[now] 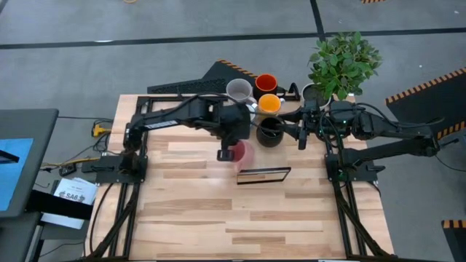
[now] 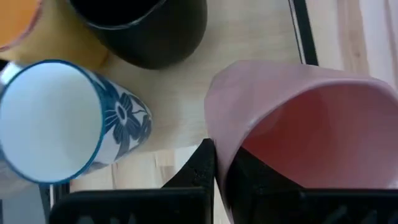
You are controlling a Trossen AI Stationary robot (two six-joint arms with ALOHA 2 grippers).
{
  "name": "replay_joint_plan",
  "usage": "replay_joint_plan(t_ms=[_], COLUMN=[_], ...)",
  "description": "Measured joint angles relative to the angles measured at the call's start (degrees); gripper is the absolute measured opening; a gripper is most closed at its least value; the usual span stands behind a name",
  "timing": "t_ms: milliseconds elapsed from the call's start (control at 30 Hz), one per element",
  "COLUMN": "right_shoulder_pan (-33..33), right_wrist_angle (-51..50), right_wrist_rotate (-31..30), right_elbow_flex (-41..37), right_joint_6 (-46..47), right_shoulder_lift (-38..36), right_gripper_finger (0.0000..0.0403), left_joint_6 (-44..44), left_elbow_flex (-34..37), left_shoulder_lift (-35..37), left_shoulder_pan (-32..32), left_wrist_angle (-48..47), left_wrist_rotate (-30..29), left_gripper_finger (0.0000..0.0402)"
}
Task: Place coffee mugs
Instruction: Put the pink mug on the shelf, then return to Home Position
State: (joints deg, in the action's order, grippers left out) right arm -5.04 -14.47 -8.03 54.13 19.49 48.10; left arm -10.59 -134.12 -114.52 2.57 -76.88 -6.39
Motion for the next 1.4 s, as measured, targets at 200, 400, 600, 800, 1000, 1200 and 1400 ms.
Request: replay_joint_plan(t_ms=[200, 400, 600, 800, 1000, 1200, 1400], right_shoulder_pan=[0.0, 0.0, 0.0, 0.0, 0.0, 0.0, 0.0], right_wrist_angle=[0.0, 0.0, 0.0, 0.0, 0.0, 0.0, 0.0], right_wrist_rotate=[0.0, 0.0, 0.0, 0.0, 0.0, 0.0, 0.0], right_elbow_flex=[0.0, 0.0, 0.0, 0.0, 0.0, 0.0, 0.0], right_joint_6=[0.0, 0.1, 0.1, 0.1, 0.1, 0.1, 0.1], right_shoulder_lift=[0.0, 0.0, 0.0, 0.0, 0.0, 0.0, 0.0], right_gripper_finger=[0.0226, 0.0226, 0.0226, 0.0226, 0.0226, 0.0226, 0.0226], left_joint_6=[-0.5, -0.8, -0.8, -2.6, -3.3, -3.3, -2.4], left_elbow_flex=[0.6, 0.8, 0.8, 0.8, 0.8, 0.8, -0.8], left_shoulder_lift=[-1.2, -2.5, -4.0, -4.0, -4.0, -4.0, -3.9], left_shoulder_pan=[0.0, 0.1, 0.2, 0.2, 0.3, 1.1, 2.2], left_wrist_angle=[1.1, 2.2, 2.5, 4.6, 5.5, 8.0, 6.6], left_wrist_rotate=[-0.4, -0.5, -2.4, -3.5, -3.5, -3.5, -3.5], left_gripper_finger=[0.0000, 0.0011, 0.0017, 0.0022, 0.0055, 0.0112, 0.0159])
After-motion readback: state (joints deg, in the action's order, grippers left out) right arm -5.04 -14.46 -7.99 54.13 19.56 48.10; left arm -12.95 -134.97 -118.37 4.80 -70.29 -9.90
